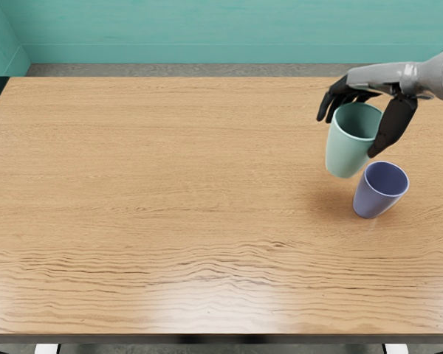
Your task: Pick up cup and place in cup with right hand
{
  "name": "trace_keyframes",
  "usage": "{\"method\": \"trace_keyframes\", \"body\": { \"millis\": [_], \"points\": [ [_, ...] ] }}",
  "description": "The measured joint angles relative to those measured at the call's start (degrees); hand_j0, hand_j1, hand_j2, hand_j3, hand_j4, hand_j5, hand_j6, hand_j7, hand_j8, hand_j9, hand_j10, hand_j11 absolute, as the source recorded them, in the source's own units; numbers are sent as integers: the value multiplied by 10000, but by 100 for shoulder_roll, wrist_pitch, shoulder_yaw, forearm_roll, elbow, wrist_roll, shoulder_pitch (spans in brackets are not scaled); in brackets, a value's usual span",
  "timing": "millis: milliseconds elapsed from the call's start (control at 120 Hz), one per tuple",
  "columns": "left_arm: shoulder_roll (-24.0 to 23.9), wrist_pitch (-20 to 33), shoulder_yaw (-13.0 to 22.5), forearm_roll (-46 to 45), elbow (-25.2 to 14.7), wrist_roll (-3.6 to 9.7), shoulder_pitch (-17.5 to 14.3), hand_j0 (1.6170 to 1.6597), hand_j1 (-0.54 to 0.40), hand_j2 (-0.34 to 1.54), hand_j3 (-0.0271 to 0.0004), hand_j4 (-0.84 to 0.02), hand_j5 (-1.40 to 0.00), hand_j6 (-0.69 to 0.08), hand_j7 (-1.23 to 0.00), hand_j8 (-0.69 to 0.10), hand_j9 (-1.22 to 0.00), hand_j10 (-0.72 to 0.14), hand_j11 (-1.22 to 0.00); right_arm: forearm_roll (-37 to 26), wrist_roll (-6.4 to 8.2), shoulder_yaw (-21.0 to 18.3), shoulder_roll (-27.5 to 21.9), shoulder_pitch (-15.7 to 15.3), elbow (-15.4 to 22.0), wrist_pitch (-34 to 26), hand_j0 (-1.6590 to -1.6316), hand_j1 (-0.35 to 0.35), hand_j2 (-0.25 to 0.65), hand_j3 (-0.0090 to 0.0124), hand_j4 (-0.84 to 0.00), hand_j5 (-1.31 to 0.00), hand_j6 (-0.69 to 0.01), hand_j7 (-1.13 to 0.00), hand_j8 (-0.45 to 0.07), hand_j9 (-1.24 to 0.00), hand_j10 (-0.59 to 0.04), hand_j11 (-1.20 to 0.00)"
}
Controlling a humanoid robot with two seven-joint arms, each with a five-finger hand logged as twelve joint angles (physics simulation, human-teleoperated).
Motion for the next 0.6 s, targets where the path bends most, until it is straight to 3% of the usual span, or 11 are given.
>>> {"method": "trace_keyframes", "body": {
  "millis": [100,125,225,367,450,600],
  "points": [
    [0,0,0,0,0,0,0,16581,3491,0,0,-2,0,-3,0,-2,0,-1,0,20,0,19,-175,-3,1,11,-16536,355,-729,-10,-4351,-5889,-3933,-5777,-3004,-5741,-3494,-5729],
    [0,0,0,0,0,0,0,16581,3491,0,0,-2,0,-2,0,-2,0,-1,0,22,0,19,-224,-5,1,14,-16539,409,-641,-1,-4349,-5884,-3902,-5773,-2966,-5746,-3458,-5734],
    [0,0,0,0,0,0,0,16581,3490,0,0,-2,0,-2,0,-2,0,-1,0,28,0,11,-351,-60,-2,20,-16547,610,-394,-2,-4345,-5845,-3772,-5748,-2827,-5747,-3296,-5727],
    [0,0,0,0,0,0,0,16581,3491,0,0,-2,-1,-3,0,-2,0,-2,0,39,-1,4,-532,-167,-5,21,-16546,565,-660,-13,-4280,-5765,-3772,-5664,-2815,-5675,-3314,-5621],
    [0,0,0,0,0,0,0,16581,3490,0,0,-2,-1,-2,-1,-2,0,-1,0,95,0,3,-721,-191,-6,23,-16552,646,-371,1,-4276,-5716,-3793,-5634,-2851,-5615,-3332,-5585],
    [0,0,0,0,0,0,0,16581,3490,1,0,-2,-1,-2,-1,-2,-1,-1,-1,151,1,-11,-846,-231,-6,25,-16556,714,-331,-2,-4268,-5675,-3740,-5603,-2809,-5564,-3270,-5573]
  ]
}}
